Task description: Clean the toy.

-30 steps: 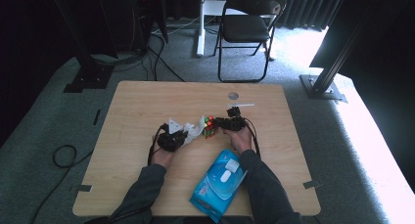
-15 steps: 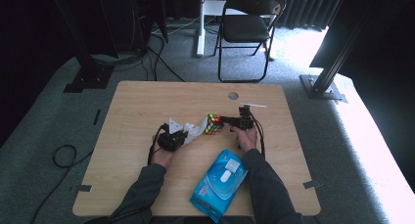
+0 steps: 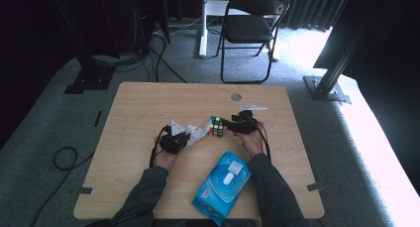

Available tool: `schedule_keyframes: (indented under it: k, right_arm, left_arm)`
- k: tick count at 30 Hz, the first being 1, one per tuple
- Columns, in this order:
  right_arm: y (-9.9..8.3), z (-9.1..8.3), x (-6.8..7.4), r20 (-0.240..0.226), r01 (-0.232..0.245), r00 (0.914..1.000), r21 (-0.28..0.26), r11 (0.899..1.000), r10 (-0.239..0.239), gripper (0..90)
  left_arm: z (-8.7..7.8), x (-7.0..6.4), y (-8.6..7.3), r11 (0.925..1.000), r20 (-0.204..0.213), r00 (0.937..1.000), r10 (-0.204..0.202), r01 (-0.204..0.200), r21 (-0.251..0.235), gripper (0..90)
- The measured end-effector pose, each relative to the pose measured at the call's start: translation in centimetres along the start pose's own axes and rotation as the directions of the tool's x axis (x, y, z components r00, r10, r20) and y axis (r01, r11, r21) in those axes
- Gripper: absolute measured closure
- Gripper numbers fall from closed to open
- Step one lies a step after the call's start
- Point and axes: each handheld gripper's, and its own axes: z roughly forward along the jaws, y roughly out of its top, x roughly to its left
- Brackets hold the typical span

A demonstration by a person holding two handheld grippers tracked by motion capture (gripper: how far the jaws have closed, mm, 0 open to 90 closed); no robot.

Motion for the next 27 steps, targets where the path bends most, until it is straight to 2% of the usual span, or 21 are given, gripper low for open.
schedule_keyframes:
  k: [1, 3, 5, 10, 13, 18, 21, 24, 25, 27]
  right_arm:
    - [0.1, 0.1, 0.2, -0.022, 0.022, 0.9995, 0.01, 1.0, -0.022, 34.8]
    - [0.3, 0.3, 0.8, -0.02, 0.097, 0.9952, 0.032, 0.995, -0.096, 31.2]
    - [0.5, 0.8, 1.2, -0.031, 0.142, 0.9895, 0.053, 0.988, -0.141, 27.3]
    - [0.6, 1.6, 1.9, -0.03, 0.251, 0.968, 0.079, 0.965, -0.249, 22.2]
    - [0.8, 2.0, 1.7, -0.05, 0.278, 0.9602, 0.094, 0.956, -0.275, 19.9]
    - [0.7, 2.9, 1.7, -0.056, 0.322, 0.9467, 0.125, 0.938, -0.317, 18.7]
    - [0.7, 3.4, 1.5, -0.072, 0.322, 0.9466, 0.142, 0.936, -0.314, 17.2]
    - [0.6, 3.8, 1.4, -0.078, 0.332, 0.9432, 0.16, 0.93, -0.323, 18.3]
    - [0.6, 3.9, 1.4, -0.073, 0.342, 0.9398, 0.167, 0.925, -0.334, 19.7]
    - [0.5, 4.1, 1.4, -0.079, 0.348, 0.9375, 0.17, 0.922, -0.339, 23.7]
  left_arm:
    - [0.0, 0.0, 0.0, 1.0, 0.0, 1.0, 0.001, -0.001, 0.001, 83.7]
    - [0.0, -0.1, 0.0, 1.0, 0.002, 1.0, 0.002, -0.002, 0.0, 83.7]
    - [0.0, -0.1, 0.0, 1.0, 0.002, 1.0, 0.001, -0.001, 0.0, 83.7]
    - [0.0, 0.0, 0.0, 1.0, 0.001, 1.0, 0.004, -0.004, 0.004, 83.5]
    - [-0.1, 0.0, 0.1, 1.0, 0.002, 1.0, 0.003, -0.003, -0.001, 83.6]
    - [-0.1, -0.1, 0.1, 0.9999, 0.005, 0.9999, 0.01, -0.01, 0.001, 83.5]
    - [-0.2, -0.1, 0.2, 0.9999, 0.006, 0.9999, 0.014, -0.014, 0.001, 83.5]
    - [-0.2, 0.0, 0.2, 0.9999, 0.004, 0.9999, 0.013, -0.013, -0.001, 83.5]
    - [-0.3, 0.0, 0.2, 0.9999, 0.004, 0.9999, 0.012, -0.012, -0.001, 83.5]
    - [-0.3, 0.0, 0.3, 0.9999, 0.003, 0.9999, 0.012, -0.012, -0.003, 83.4]
